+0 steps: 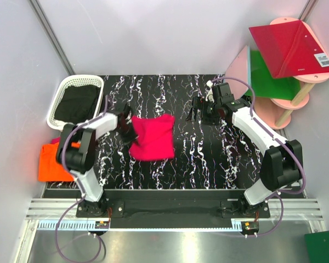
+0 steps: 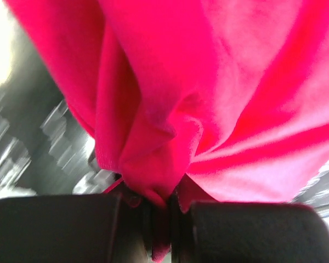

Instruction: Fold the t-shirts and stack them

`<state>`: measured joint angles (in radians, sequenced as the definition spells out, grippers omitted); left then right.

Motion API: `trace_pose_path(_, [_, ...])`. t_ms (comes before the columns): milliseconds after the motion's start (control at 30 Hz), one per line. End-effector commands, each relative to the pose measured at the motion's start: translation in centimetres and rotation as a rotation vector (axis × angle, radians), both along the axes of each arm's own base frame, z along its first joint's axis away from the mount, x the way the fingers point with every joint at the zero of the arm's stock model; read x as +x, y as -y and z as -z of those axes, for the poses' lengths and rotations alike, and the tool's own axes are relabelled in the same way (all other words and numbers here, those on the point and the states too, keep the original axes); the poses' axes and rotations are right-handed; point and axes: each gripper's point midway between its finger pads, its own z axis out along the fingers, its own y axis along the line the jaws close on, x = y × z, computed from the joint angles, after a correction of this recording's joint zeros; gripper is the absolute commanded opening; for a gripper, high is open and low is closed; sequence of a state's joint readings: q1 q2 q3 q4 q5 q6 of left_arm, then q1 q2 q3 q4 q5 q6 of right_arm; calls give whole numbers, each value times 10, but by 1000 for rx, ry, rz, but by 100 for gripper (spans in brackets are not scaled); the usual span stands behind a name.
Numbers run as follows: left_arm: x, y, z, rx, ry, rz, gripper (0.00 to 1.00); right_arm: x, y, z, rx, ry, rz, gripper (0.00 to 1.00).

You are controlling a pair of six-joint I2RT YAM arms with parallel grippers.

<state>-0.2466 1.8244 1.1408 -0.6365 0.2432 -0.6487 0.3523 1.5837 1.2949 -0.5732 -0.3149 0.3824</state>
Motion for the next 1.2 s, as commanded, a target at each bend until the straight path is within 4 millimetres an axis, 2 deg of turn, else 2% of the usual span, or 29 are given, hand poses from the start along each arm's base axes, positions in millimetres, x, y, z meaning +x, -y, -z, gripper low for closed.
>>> trace_pose_path(0, [-94,-64,9,243,-208,14,0,-1,-8,-7,42,6,-24,100])
trace_pose_path(67, [-111,-76,6,279,-224,-26,0,-2,-9,-6,47,1,-29,100])
trace_pose_path(167, [-132,-100,-10,365,-207,-85,0,-3,-12,-5,58,-7,-45,100])
trace_pose_path(200, [-131,-105,-21,385,-165,-102,0,-3,-13,-4,65,-14,-52,100])
trace_pose_path(367, [-135,-158,-64,591,-122,-177,0,-3,-20,-3,87,-26,-87,100])
trace_pose_path(467, [-129,-176,-84,643,-92,-205,0,-2,-24,-4,101,-33,-105,100])
trace_pose_path(667, [-118,-202,-107,745,-83,-217,0,2,-29,-4,117,-36,-126,100])
trace_pose_path(867, [-101,-209,-123,758,-45,-190,0,2,-33,-6,131,-44,-137,100])
trace_pose_path(1033, [-104,-225,-132,798,-37,-229,0,4,-35,-5,141,-51,-141,100])
trace_pose_path(1100, [-101,-224,-135,777,-13,-234,0,4,-35,-5,140,-54,-140,100])
trace_pose_path(1167, [-94,-220,-146,746,51,-245,0,5,-36,-4,144,-58,-146,99])
